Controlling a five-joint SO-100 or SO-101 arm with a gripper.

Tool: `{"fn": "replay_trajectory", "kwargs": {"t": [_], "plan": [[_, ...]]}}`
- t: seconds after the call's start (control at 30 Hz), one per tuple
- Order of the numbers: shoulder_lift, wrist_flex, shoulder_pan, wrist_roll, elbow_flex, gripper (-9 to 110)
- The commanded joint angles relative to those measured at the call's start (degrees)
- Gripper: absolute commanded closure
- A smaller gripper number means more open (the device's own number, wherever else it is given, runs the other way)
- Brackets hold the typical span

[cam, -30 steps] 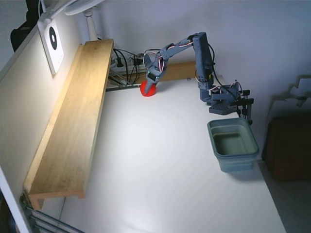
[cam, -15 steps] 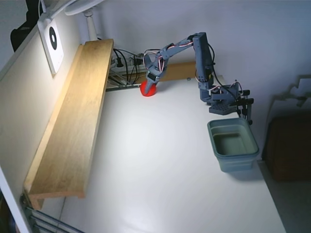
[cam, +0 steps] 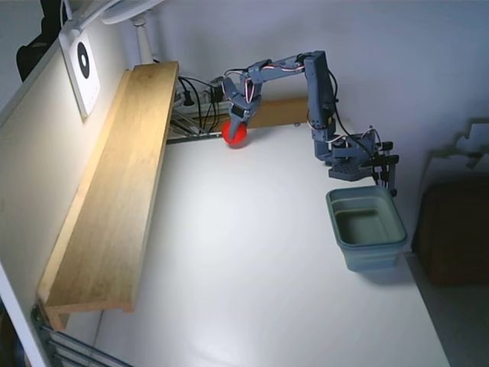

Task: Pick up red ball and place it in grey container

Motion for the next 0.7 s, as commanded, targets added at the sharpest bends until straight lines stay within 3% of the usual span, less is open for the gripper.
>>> {"fn": "replay_trajectory", "kwargs": {"t": [0.0, 0.33, 0.67], "plan": [[3.92, 4.44, 0.21, 0.09, -5.65, 78], [2.94, 16.33, 0.21, 0.09, -18.52, 78], [2.65, 17.75, 0.21, 0.09, -20.23, 78]]}}
